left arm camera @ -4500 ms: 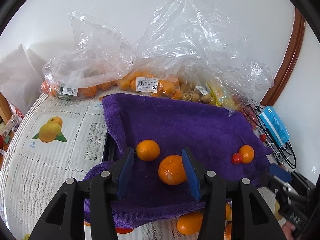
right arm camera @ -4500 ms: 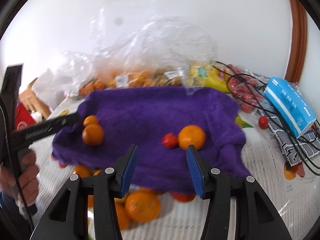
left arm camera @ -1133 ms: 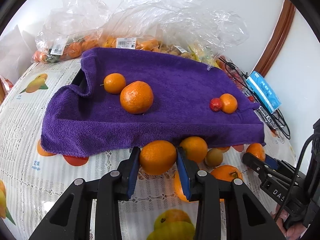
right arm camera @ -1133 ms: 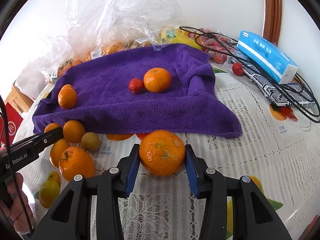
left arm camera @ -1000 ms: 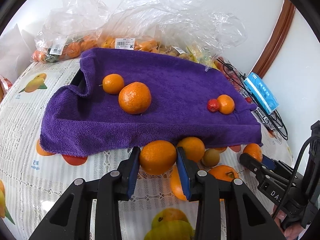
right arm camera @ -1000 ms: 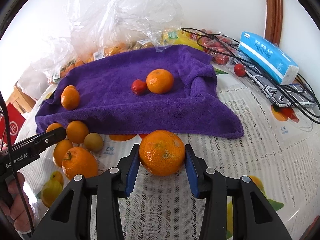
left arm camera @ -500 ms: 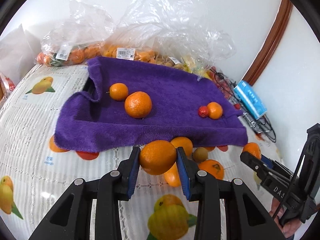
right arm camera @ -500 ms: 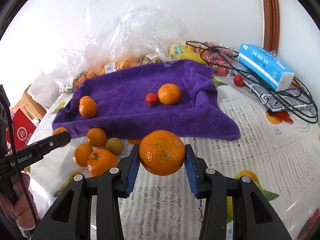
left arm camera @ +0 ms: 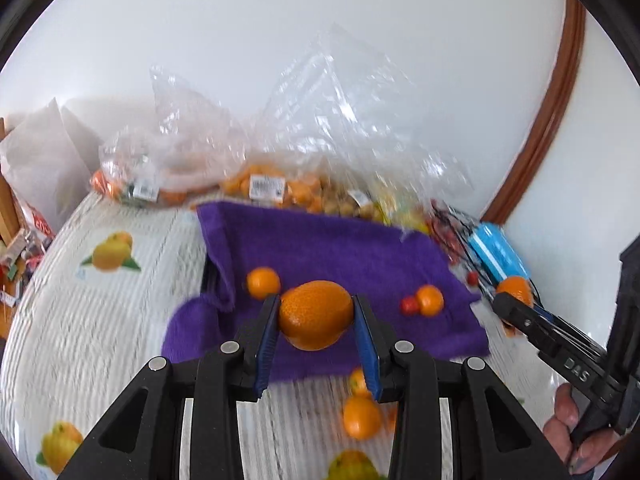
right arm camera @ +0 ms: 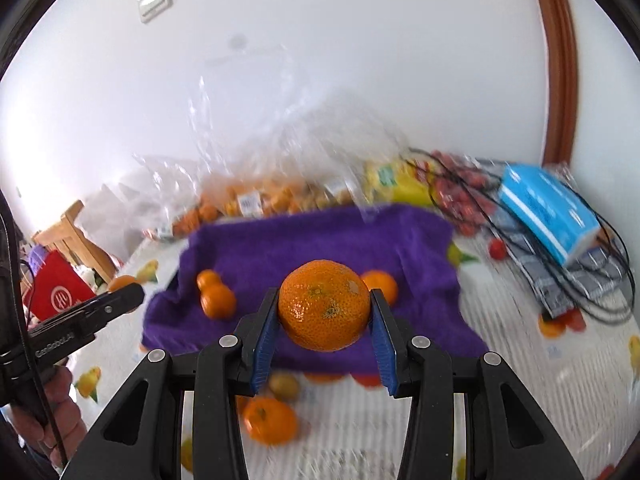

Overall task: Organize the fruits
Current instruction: 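Carry both held oranges over the purple towel and lower them onto it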

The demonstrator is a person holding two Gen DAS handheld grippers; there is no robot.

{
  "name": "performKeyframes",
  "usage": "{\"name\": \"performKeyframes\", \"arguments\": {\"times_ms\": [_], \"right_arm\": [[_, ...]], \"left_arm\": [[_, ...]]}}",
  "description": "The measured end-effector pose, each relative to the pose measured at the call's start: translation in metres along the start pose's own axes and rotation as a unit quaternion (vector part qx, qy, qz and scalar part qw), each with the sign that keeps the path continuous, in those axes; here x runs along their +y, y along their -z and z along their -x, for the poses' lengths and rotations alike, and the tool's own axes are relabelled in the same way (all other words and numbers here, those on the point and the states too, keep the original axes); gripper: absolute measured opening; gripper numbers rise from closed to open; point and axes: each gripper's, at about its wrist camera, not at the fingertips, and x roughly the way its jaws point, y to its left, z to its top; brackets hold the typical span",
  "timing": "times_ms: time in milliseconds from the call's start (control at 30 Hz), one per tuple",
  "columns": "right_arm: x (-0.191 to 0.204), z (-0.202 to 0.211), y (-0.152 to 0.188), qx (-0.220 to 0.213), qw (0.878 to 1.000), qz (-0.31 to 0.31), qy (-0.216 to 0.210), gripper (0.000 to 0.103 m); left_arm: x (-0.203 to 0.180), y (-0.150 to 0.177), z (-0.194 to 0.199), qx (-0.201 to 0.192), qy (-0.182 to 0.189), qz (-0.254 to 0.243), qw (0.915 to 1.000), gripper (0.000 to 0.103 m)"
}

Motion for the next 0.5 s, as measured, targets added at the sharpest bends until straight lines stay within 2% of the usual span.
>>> {"name": "performKeyframes", "arguments": {"times_ms": [167, 233, 367, 433, 500], "right_arm": [[0.005, -0.014, -0.023, -0.016, 1.000, 0.011, -0.011, 0.043], [0.002, -0.022, -0.026, -0.017, 1.000, 0.011, -0.010, 0.043], [-0.017, -0.041, -0.013, -0.017, 1.000, -0.007, -0.020, 0.043], [-0.025, -0.049, -0.008, 0.004, 1.000, -0.019, -0.016, 0.043], [-0.030, -0.050, -0.006, 0.003, 0.999, -0.021, -0.034, 0.043]], "left_arm": [[0.005, -0.018, -0.018, -0.011, -0.001, 0.008, 0.9999, 0.034], [0.010, -0.018, -0.029, -0.017, -0.019, 0.008, 0.9996, 0.034], [0.024, -0.008, -0.048, 0.002, -0.028, 0.018, 0.9995, 0.034], [0.028, -0.004, -0.053, 0.006, -0.041, 0.015, 0.9990, 0.034], [0.030, -0.002, -0.055, 0.004, -0.041, 0.018, 0.9990, 0.034]]}}
